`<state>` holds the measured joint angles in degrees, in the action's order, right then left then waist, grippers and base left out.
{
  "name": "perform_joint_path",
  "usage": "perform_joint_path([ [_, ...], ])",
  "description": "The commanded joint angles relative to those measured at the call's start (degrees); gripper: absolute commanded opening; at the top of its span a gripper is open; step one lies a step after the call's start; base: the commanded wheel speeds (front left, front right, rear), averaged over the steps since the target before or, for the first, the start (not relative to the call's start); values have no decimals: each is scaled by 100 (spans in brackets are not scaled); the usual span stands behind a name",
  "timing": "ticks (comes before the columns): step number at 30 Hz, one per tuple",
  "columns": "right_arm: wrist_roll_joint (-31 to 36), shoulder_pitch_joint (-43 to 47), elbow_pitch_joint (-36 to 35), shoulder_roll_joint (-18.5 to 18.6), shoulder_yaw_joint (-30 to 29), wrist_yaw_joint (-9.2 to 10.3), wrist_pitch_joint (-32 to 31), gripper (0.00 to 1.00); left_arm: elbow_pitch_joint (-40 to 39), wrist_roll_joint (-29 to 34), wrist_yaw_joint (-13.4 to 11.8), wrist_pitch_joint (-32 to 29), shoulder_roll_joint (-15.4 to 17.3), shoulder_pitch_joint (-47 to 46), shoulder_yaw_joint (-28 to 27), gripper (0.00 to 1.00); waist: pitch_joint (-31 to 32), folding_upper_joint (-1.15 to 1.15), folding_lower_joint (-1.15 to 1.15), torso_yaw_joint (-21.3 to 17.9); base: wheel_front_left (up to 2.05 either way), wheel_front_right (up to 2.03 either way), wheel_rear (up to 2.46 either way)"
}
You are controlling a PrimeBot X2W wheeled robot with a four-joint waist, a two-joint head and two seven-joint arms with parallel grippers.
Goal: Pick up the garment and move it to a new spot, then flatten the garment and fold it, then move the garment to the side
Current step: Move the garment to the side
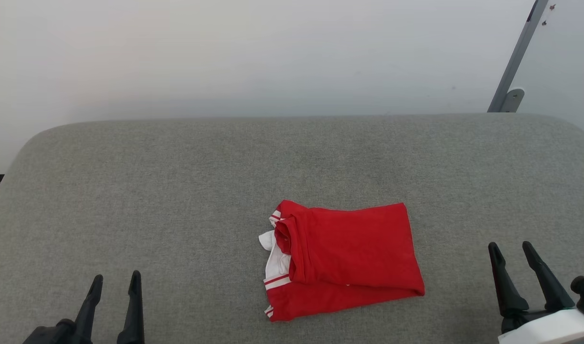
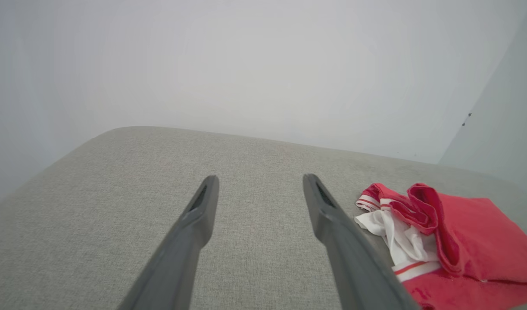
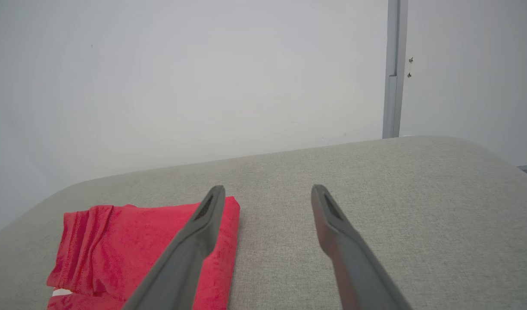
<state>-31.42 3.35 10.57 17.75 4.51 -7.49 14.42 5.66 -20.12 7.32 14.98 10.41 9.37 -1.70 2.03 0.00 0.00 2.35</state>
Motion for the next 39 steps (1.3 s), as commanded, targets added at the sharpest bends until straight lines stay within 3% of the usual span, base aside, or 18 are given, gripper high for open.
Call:
perform_joint_path([
  [1,52,38,11,-24,-17,-1,52,100,5,41,17,24,-12,-59,4,100,-2,0,0,1,0,0,0],
  [17,-74,-75,71,-91,68,-1,-15,100,-6,57,18,24,-25,-107,18,100,-26,0,0,57,0,0,0],
  [25,-693,-572,117,172,506,-1,-1063,100,-26,-61,18,24,-2,-125,61,100,-112,0,0,234,0,0,0],
  [39,-1254,-1613,454,1030,1026,-1,-3457,100,3,-238,18,24,53,-444,369,100,-646,0,0,777,0,0,0],
])
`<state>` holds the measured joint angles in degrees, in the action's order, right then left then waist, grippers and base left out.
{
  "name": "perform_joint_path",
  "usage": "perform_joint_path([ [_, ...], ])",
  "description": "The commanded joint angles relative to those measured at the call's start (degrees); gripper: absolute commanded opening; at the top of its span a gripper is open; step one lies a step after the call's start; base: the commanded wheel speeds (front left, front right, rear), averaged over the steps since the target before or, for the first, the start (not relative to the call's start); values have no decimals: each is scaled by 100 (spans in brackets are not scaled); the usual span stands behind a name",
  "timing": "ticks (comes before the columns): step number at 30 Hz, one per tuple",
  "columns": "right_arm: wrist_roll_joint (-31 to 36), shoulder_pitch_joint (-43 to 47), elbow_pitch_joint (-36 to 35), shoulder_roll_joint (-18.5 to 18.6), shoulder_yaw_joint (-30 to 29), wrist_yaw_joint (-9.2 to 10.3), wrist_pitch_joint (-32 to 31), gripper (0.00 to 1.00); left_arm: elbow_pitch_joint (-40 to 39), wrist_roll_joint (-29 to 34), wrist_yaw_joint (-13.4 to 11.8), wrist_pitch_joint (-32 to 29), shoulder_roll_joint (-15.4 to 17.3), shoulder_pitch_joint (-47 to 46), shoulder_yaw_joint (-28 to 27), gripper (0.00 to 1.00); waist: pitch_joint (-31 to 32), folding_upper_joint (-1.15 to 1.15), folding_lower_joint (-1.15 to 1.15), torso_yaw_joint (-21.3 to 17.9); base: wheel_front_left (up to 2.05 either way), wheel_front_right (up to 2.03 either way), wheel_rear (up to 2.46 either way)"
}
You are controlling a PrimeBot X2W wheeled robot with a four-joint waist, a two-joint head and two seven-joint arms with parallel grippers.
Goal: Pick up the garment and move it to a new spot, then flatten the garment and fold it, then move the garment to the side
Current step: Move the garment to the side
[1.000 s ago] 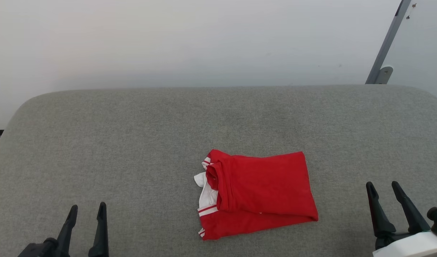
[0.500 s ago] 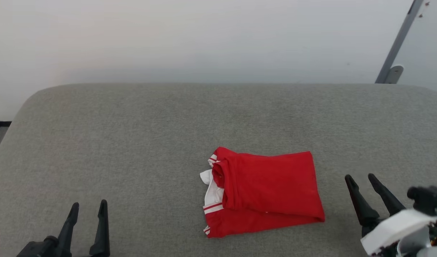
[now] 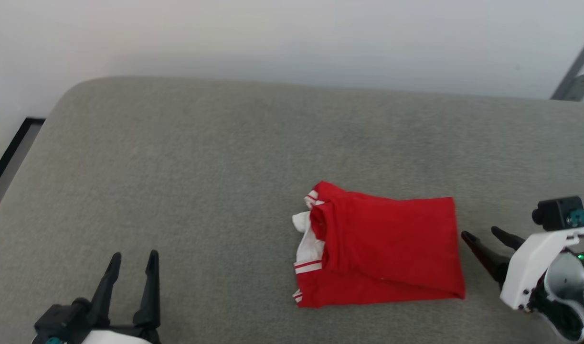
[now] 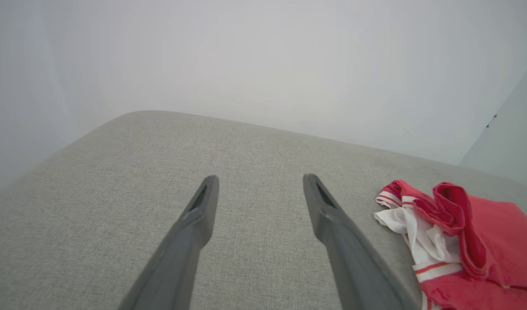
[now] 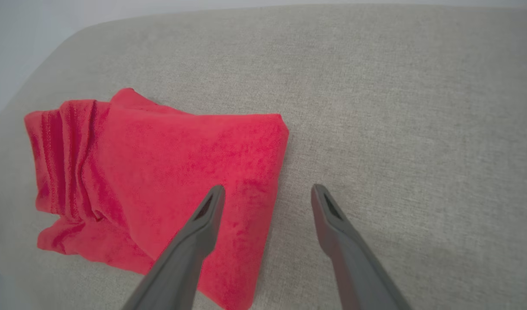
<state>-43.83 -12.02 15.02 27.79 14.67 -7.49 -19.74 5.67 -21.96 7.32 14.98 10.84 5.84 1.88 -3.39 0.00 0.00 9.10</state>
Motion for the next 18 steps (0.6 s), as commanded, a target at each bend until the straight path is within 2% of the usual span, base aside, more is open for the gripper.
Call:
perform_joint_path([
  [1,-78,-131,74,43,2,-1,-213,100,11,-57,18,24,10,-119,37,100,-148,0,0,145,0,0,0],
  [7,-112,-427,352,190,166,-1,-1208,100,67,-117,18,24,1,-319,213,100,-424,0,0,404,0,0,0],
  [11,-66,-623,606,146,321,-1,-1897,100,92,-137,18,24,6,-456,281,100,-596,0,0,523,0,0,0],
  [18,-225,-806,1207,-328,655,-2,-2919,100,176,-195,18,24,-40,-672,369,100,-802,0,0,629,0,0,0],
])
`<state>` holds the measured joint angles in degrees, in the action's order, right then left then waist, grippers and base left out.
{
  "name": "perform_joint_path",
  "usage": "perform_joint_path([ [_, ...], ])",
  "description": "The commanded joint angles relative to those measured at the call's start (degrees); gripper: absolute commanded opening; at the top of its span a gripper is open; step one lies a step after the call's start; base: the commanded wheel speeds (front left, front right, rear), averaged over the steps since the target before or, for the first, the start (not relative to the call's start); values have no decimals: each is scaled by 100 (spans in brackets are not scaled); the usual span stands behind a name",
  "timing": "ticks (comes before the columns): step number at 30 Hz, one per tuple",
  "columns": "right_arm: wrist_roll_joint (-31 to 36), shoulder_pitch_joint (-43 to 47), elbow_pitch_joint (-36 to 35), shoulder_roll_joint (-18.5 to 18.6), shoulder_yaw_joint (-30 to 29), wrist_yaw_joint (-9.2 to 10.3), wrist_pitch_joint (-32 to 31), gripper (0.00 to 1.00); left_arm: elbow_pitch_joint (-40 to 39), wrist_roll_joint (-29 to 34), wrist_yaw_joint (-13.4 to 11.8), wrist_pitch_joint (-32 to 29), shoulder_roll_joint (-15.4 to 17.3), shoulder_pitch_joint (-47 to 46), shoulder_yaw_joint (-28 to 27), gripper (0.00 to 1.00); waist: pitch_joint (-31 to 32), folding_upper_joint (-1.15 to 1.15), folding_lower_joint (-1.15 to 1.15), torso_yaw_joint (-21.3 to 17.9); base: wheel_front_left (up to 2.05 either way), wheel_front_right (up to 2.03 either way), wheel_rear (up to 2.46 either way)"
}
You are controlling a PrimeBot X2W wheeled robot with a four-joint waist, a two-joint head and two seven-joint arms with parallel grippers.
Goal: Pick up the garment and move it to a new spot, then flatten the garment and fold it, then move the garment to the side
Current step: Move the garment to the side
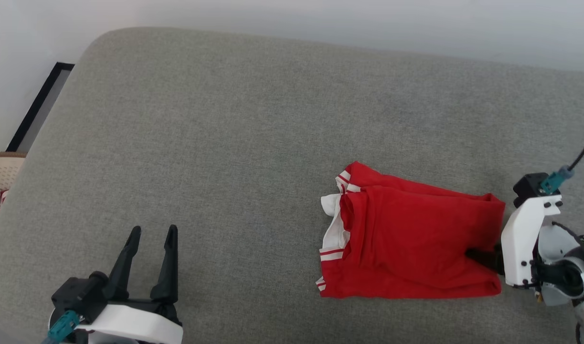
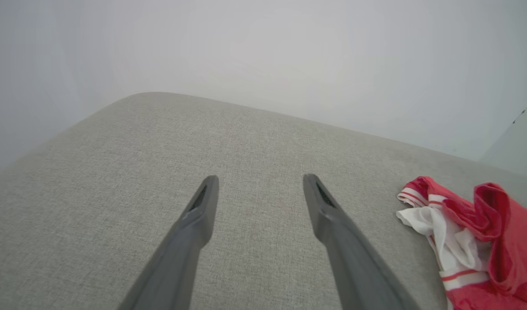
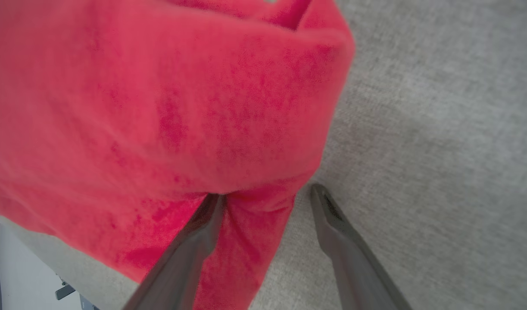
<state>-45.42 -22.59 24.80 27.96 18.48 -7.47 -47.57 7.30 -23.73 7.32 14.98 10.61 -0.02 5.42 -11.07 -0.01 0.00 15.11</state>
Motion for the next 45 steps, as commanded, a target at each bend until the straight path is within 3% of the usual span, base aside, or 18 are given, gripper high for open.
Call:
perform_joint_path([
  [1,-89,232,272,-386,320,-8,-253,100,24,-27,18,24,-21,-114,25,100,-50,1,0,33,0,0,0],
  [2,-95,212,277,-405,360,-10,-347,67,31,-32,18,24,-24,-134,38,100,-63,1,0,36,0,0,0],
  [3,-95,212,277,-405,360,-10,-347,67,31,-32,18,24,-24,-134,38,100,-63,1,0,36,0,0,0],
  [4,-88,181,197,-394,426,-19,-390,0,36,-42,18,24,-25,-152,49,100,-82,1,0,33,0,0,0],
  [15,-153,-220,-914,308,-35,-2,-327,0,-67,-254,18,23,21,-450,-115,100,-235,1,0,-348,0,0,0],
  [26,218,-585,-1447,735,-728,-2,-213,0,-216,-24,18,24,148,-1029,228,100,-510,1,0,-1137,0,0,0],
  [37,515,-1035,-1227,945,-1357,-2,176,0,-277,119,18,17,322,-1856,1048,100,-917,1,0,-1864,0,0,0],
  [45,974,-1521,-731,1040,-1582,-2,863,0,-199,75,18,17,450,-2575,1737,100,-1229,1,0,-2363,0,0,0],
])
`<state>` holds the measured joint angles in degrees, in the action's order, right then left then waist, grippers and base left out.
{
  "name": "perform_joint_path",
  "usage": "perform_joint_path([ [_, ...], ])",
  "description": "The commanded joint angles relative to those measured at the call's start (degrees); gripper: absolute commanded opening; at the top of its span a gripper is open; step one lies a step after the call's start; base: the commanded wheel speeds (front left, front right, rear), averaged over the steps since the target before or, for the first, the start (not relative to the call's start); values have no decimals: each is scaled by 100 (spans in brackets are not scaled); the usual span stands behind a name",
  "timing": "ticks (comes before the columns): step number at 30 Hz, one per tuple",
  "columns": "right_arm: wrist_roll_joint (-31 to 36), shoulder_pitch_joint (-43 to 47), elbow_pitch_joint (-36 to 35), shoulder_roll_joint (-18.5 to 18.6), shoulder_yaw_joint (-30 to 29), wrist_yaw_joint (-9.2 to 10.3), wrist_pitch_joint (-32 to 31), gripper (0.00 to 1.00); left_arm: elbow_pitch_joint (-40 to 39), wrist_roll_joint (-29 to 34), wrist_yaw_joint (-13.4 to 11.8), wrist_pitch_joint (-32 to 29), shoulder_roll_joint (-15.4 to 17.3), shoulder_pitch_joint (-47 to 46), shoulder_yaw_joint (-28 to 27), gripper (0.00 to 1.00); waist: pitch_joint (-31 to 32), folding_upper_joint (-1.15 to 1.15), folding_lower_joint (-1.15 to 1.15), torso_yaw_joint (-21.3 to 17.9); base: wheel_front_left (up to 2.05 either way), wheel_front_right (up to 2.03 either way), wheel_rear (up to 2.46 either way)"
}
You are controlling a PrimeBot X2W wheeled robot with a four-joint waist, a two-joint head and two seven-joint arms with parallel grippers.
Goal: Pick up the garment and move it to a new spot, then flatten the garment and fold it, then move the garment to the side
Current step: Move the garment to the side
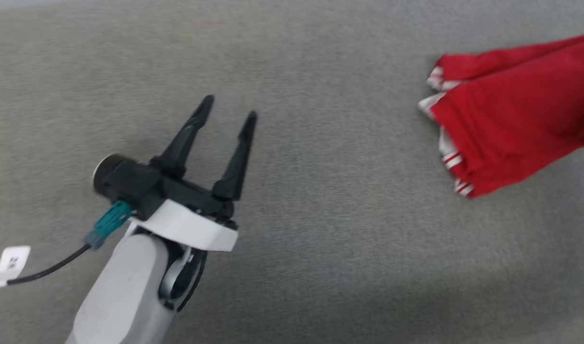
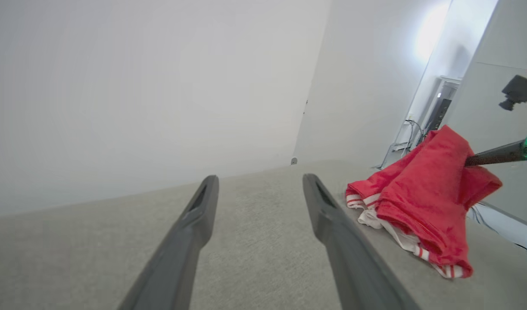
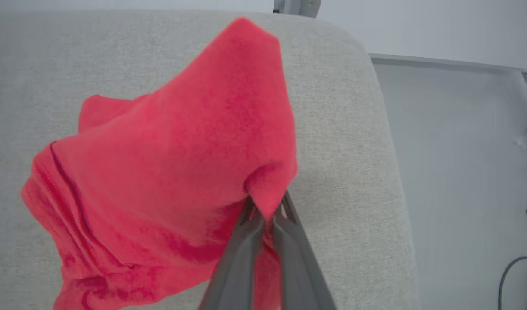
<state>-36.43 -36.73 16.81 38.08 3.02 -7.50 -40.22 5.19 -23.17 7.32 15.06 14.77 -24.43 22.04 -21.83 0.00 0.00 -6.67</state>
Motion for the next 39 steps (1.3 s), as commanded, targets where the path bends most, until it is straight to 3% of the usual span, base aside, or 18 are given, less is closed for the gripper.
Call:
perform_joint_path([
  [1,75,-106,68,27,-35,1,128,0,12,19,18,9,34,-135,75,100,-153,0,0,-185,0,0,0],
  [15,1125,-939,1518,338,321,1,1513,0,117,-57,18,9,62,-839,939,100,-535,0,0,-454,0,0,0],
  [22,1638,-1277,2385,73,405,1,2109,0,91,-97,18,9,78,-843,1013,100,-597,0,0,-399,0,0,0],
  [24,1676,-1368,2652,-39,349,1,2234,40,82,-74,18,9,74,-836,1011,100,-581,0,0,-369,0,0,0],
  [25,1684,-1400,2790,-88,300,1,2269,67,88,-42,18,9,81,-823,1011,100,-561,0,0,-357,0,0,0],
  [26,1713,-1437,2889,-118,288,1,2323,100,89,-40,18,9,86,-798,1015,100,-542,0,0,-344,0,0,0],
  [33,1721,-1559,3341,-157,156,1,2627,100,73,-206,18,9,62,-597,752,100,-311,0,0,-249,0,0,0],
  [39,1415,-1442,3312,-299,94,1,2918,100,21,-212,18,9,81,-284,368,100,-18,0,0,-157,0,0,0],
])
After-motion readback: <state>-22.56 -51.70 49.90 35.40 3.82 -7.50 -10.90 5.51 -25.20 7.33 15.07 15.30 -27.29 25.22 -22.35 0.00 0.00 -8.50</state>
